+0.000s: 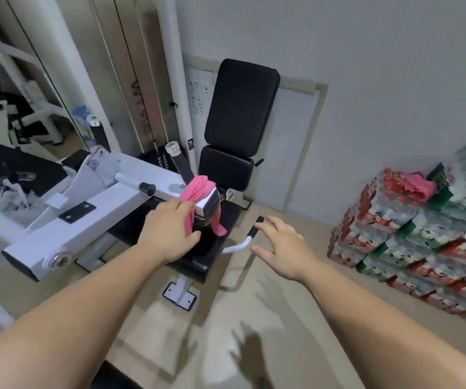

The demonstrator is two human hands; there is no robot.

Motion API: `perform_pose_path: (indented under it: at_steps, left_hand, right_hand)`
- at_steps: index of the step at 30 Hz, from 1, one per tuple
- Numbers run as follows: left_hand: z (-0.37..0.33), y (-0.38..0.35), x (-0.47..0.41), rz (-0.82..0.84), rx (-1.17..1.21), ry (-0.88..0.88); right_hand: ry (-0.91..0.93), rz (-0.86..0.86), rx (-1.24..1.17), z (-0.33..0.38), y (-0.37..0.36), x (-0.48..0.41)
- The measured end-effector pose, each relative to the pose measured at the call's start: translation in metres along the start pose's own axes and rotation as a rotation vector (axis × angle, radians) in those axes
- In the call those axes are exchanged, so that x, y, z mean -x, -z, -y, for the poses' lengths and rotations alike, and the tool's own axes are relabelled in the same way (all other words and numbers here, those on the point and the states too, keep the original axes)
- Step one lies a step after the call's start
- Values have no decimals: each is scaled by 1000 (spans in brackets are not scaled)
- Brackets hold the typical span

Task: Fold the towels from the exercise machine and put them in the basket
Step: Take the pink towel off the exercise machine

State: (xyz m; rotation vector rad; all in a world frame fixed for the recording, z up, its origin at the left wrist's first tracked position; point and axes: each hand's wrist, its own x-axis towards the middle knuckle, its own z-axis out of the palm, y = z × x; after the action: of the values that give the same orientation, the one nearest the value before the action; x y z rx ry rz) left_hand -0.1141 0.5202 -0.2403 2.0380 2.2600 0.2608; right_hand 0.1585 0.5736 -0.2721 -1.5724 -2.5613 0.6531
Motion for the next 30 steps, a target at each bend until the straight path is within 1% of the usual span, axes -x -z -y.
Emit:
perform_pose_path:
  at_steps: [4,7,10,12,18,23,28,30]
  left_hand:
    - [-1,-16,-19,-7,99,119]
    - [2,-25,-39,-69,152,164]
    - [8,-31,-59,-156,278,271]
    - [15,-38,-70,-166,345,305]
    - [34,-59,-93,-175,439,289]
    - [48,-71,-101,-178,495,252]
    - [54,-68,-102,-187,529,216]
    - [53,-66,-100,-197,572,222]
  right_hand:
    - [77,71,-57,-5,-6,-41]
    - [144,131,-90,0,-9,-73]
    - [200,123,-94,10,-7,-105]
    - [231,104,-99,19,-4,-122]
    - [314,73,-112,45,2,-178]
    - [369,57,-148,53,-12,-212]
    - [387,-34,-169,52,-18,-235]
    - [434,-34,-179,51,-15,-246]
